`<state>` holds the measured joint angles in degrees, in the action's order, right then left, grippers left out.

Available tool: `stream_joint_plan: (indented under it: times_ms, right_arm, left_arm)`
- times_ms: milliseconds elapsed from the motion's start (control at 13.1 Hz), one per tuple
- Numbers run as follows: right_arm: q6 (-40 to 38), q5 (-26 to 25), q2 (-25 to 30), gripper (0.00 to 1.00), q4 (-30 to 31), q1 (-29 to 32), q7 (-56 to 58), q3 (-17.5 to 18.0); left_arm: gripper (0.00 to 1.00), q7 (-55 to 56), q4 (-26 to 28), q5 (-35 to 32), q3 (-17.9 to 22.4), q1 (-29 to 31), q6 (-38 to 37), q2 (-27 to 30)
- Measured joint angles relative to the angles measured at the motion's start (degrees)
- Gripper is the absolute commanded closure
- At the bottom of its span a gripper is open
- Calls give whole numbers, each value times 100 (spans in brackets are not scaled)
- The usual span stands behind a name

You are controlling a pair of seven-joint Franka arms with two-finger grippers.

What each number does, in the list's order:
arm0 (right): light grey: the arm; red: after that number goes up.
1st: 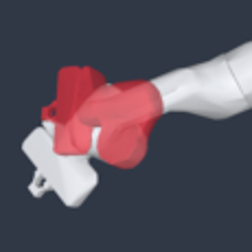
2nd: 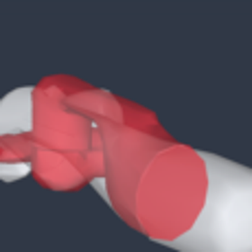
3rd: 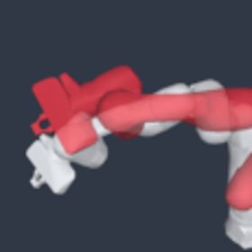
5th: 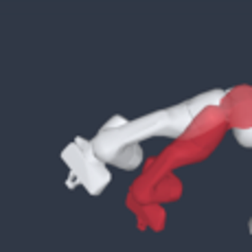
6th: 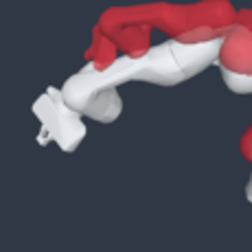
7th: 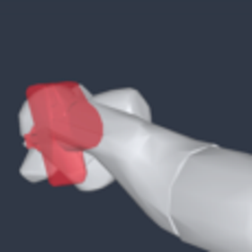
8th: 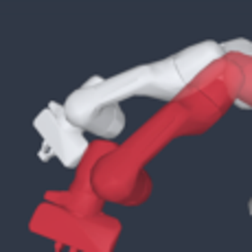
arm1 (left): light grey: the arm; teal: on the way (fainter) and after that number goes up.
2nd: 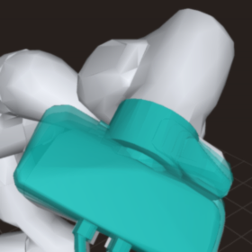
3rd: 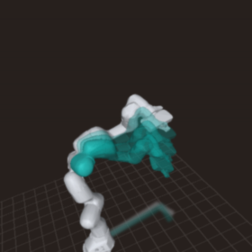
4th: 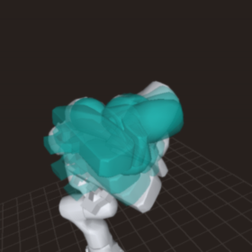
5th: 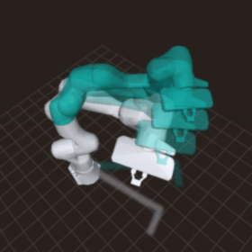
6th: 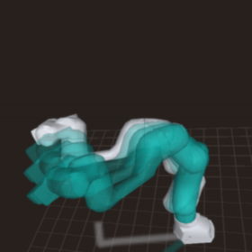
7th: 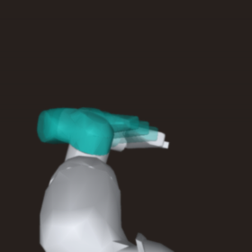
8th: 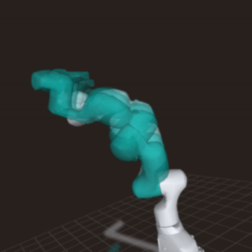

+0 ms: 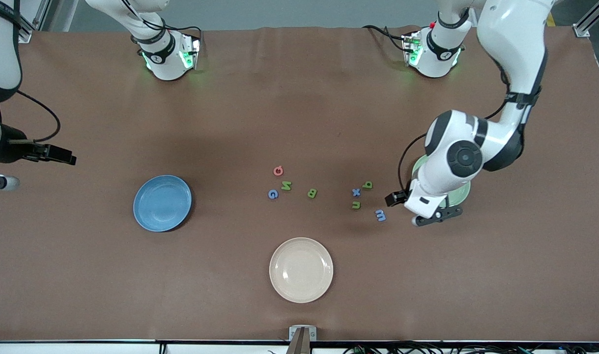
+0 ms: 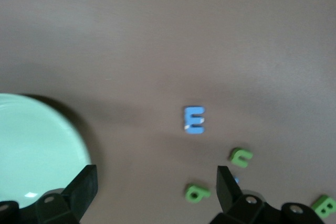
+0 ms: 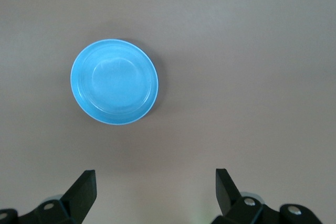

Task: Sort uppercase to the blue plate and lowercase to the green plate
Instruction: 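Reach both grippers toward the scattered foam letters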

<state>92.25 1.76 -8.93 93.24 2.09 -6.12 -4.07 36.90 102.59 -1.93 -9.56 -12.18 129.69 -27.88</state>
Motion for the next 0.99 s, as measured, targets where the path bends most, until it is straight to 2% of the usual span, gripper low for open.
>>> stream_joint_plan:
  times_ms: [229,534,763,992]
  right_arm:
    - [84,117,21,0,152,-342,-1562,56]
    - [1192,149,15,0,876,-1281,-3941,107]
    - [1808,342,-93,0,1094,-1863,-5000,120]
    - [2528,513,-492,0,1136,-2524,-5645,126]
  left_arm:
    - [1,32,-2,-24,0,-94,580,-441]
    - [7,32,-50,-36,0,-152,1017,-800]
    - [9,115,-142,-40,4,-175,1171,-1008]
    - [19,164,-225,-43,11,-247,1175,-1145]
